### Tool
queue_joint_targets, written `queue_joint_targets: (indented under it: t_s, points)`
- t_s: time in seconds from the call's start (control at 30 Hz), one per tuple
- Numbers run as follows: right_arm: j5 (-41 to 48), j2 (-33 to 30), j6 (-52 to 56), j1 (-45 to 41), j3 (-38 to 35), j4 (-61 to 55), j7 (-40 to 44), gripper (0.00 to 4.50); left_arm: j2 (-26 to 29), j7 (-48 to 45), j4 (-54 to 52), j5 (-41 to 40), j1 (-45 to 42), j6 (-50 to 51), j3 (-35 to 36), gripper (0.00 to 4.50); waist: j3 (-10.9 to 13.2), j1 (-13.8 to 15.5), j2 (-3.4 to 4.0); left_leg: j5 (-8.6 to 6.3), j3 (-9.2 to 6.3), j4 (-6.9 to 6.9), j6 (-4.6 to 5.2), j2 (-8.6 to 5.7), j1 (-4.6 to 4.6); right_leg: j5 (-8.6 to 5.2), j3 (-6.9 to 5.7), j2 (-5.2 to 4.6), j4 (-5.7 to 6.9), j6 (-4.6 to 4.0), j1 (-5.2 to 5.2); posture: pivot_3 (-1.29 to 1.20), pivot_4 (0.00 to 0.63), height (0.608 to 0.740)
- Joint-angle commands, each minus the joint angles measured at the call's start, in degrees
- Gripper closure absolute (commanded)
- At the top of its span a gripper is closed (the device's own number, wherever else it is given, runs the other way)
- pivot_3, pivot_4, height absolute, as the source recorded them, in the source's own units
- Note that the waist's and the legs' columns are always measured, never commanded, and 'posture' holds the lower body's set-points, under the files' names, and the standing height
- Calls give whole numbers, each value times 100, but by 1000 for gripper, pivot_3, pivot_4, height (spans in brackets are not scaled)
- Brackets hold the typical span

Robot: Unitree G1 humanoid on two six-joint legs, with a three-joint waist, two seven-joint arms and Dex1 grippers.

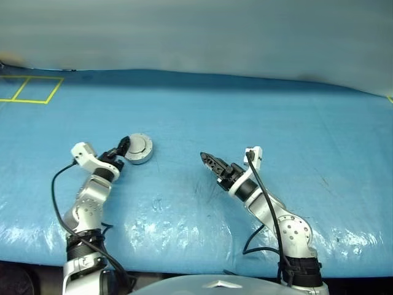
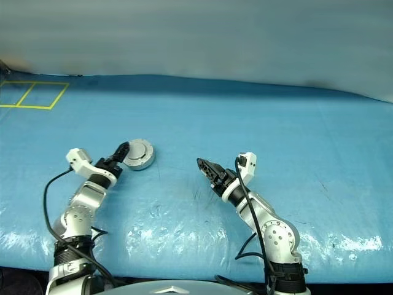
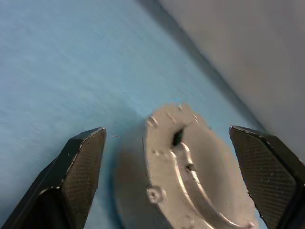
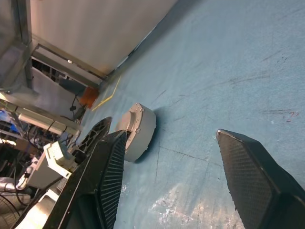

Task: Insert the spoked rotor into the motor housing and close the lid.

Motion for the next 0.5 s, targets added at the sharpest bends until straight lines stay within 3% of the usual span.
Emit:
queue_joint_targets:
  t_s: [0.03, 0.13, 0.33, 0.43, 0.5]
  points:
    - [-196, 9, -196, 10, 44, -266, 145, 1307, 135, -55, -354, 143, 106, -334, 172, 51, 0, 21, -2, 0, 0, 0, 0, -1, 0, 0, 0, -1, -2, 0, 0, 0, 150, 740]
    - [-923, 17, -773, 58, 122, -443, 87, 1307, 139, -114, -824, 580, 285, -793, -32, 51, 2, 64, -5, 1, 0, 1, -2, -4, -2, 2, -1, -6, -5, 4, 1, 0, 150, 740]
    - [-3577, -500, -1966, 241, 1017, -585, -444, 1307, -201, 137, -2197, 1766, 977, -1040, -1411, 51, -1, 92, -5, 5, 3, -1, -11, -11, -3, 6, 2, -14, -12, 10, 3, 0, 150, 740]
    - [-4287, -555, -2313, 429, 1269, -510, -613, 1307, -681, 218, -2556, 1448, 1253, -748, -1768, 51, -2, 86, -8, 21, 6, -9, -38, -14, -3, 7, 7, -17, -17, 13, 0, 0, 150, 740]
    - [-4818, -480, -2540, 611, 1303, -436, -954, 1307, -667, 62, -2620, 2002, 1512, -998, -2331, 51, -1, 77, -9, 17, 4, -11, -32, -9, -3, 7, 6, -13, -16, 12, -1, 0, 150, 740]
